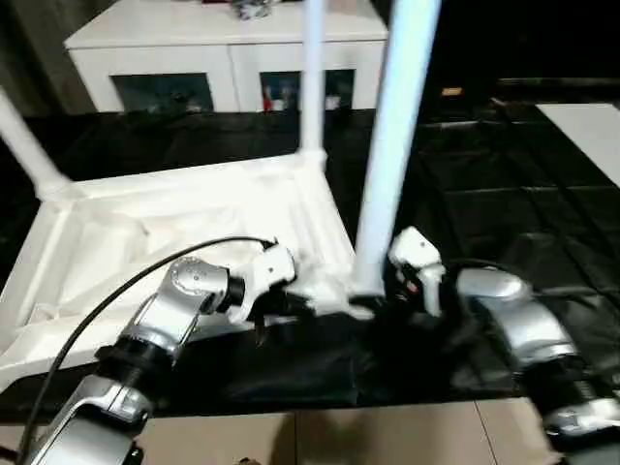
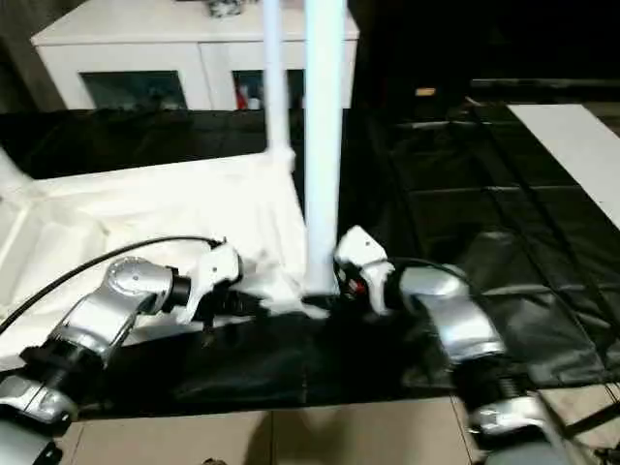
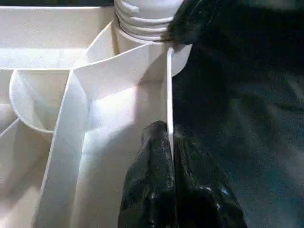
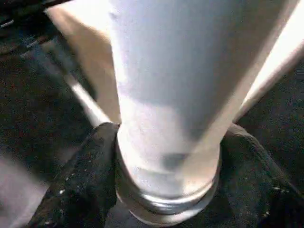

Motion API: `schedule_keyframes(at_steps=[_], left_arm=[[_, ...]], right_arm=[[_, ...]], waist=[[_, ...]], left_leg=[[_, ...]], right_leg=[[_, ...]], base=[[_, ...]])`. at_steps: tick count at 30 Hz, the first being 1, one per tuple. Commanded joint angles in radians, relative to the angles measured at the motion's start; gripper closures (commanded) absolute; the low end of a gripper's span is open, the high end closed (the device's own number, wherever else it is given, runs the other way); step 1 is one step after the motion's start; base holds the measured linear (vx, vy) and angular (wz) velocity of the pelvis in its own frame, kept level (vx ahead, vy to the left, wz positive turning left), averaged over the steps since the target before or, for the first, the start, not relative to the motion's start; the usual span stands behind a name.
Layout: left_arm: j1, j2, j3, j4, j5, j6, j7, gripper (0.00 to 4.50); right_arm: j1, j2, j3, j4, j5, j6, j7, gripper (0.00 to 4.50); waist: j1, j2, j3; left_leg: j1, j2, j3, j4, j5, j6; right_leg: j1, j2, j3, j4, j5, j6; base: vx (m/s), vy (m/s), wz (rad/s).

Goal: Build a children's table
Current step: Rotate leg to tighten

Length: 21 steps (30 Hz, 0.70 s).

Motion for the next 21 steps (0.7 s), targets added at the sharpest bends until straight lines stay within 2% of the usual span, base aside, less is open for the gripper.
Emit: schedule_keyframes(at_steps=[1, 6, 7, 9, 10, 11, 12, 16, 17, 18, 20, 21], left_arm=[[-0.020, -0.072, 0.012, 0.068, -0.006, -0.006, 0.117, 4.50], [-0.075, -0.159, 0.037, 0.136, 0.023, 0.033, 0.310, 4.50], [-0.111, -0.208, 0.063, 0.181, 0.034, 0.048, 0.432, 4.50], [-0.127, -0.226, 0.072, 0.201, 0.039, 0.050, 0.476, 4.50], [-0.147, -0.246, 0.078, 0.229, 0.045, 0.047, 0.523, 4.50], [-0.167, -0.265, 0.079, 0.256, 0.052, 0.040, 0.559, 4.50], [-0.179, -0.276, 0.080, 0.273, 0.056, 0.034, 0.580, 4.50], [-0.197, -0.288, 0.073, 0.303, 0.069, 0.016, 0.594, 4.50], [-0.198, -0.289, 0.070, 0.309, 0.071, 0.009, 0.584, 4.50], [-0.194, -0.285, 0.068, 0.305, 0.070, 0.012, 0.568, 4.50], [-0.185, -0.274, 0.064, 0.300, 0.071, 0.008, 0.536, 4.50], [-0.180, -0.266, 0.059, 0.300, 0.070, 0.006, 0.515, 4.50]], right_arm=[[-0.038, 0.046, -0.025, 0.027, -0.022, 0.021, -0.139, 1.80], [-0.071, 0.138, -0.053, 0.084, -0.072, 0.043, -0.377, 1.80], [-0.094, 0.178, -0.060, 0.123, -0.113, 0.032, -0.517, 1.80], [-0.103, 0.195, -0.065, 0.138, -0.123, 0.032, -0.571, 1.80], [-0.116, 0.220, -0.077, 0.157, -0.131, 0.035, -0.636, 1.80], [-0.132, 0.245, -0.077, 0.179, -0.142, 0.035, -0.688, 1.80], [-0.141, 0.261, -0.078, 0.193, -0.148, 0.034, -0.718, 1.80], [-0.153, 0.288, -0.066, 0.213, -0.151, 0.028, -0.716, 1.80], [-0.151, 0.294, -0.062, 0.210, -0.144, 0.023, -0.687, 1.80], [-0.145, 0.294, -0.073, 0.198, -0.125, 0.023, -0.666, 1.45], [-0.138, 0.281, -0.084, 0.181, -0.103, 0.014, -0.637, 1.45], [-0.137, 0.268, -0.086, 0.177, -0.098, 0.009, -0.620, 1.22]], waist=[[-0.005, -0.019, -0.056], [-0.008, -0.020, -0.060], [-0.007, -0.017, -0.064], [-0.010, -0.018, -0.066], [-0.006, -0.019, -0.069], [-0.005, -0.018, -0.070], [-0.006, -0.018, -0.071], [0.000, -0.019, -0.072], [0.000, -0.017, -0.070], [0.000, -0.018, -0.069], [0.000, -0.019, -0.069], [0.000, -0.019, -0.069]], left_leg=[[0.018, 0.071, -0.040, -0.080, -0.211, 0.020], [0.017, 0.068, -0.037, -0.076, -0.171, 0.031], [0.016, 0.069, -0.038, -0.074, -0.152, 0.034], [0.016, 0.065, -0.036, -0.072, -0.121, 0.038], [0.014, 0.066, -0.036, -0.070, -0.093, 0.052], [0.012, 0.065, -0.036, -0.068, -0.074, 0.071], [0.012, 0.063, -0.034, -0.066, -0.062, 0.077], [0.007, 0.063, -0.034, -0.062, -0.049, 0.119], [0.008, 0.064, -0.034, -0.063, -0.060, 0.121], [0.008, 0.064, -0.034, -0.064, -0.069, 0.121], [0.009, 0.066, -0.035, -0.065, -0.088, 0.113], [0.008, 0.067, -0.036, -0.065, -0.085, 0.112]], right_leg=[[0.032, -0.084, 0.053, -0.083, -0.244, -0.227], [0.033, -0.084, 0.055, -0.079, -0.173, -0.233], [0.034, -0.087, 0.055, -0.077, -0.151, -0.236], [0.034, -0.083, 0.054, -0.074, -0.103, -0.244], [0.039, -0.086, 0.054, -0.070, -0.063, -0.248], [0.039, -0.085, 0.053, -0.068, -0.029, -0.252], [0.038, -0.084, 0.053, -0.066, -0.015, -0.254], [0.041, -0.087, 0.050, -0.065, 0.012, -0.254], [0.040, -0.086, 0.049, -0.067, -0.005, -0.252], [0.040, -0.086, 0.049, -0.069, -0.016, -0.251], [0.041, -0.087, 0.049, -0.070, -0.044, -0.248], [0.042, -0.087, 0.049, -0.069, -0.041, -0.248]], base=[[0.000, 0.000, 0.00], [0.000, 0.000, 0.00], [0.000, 0.000, 0.00], [0.000, 0.000, 0.00], [0.000, 0.000, 0.00], [0.000, 0.000, 0.00], [0.000, 0.000, 0.00], [0.000, 0.000, 0.00], [0.000, 0.000, 0.00], [0.000, 0.000, 0.00], [0.000, 0.000, 0.00], [0.000, 0.000, 0.00]])
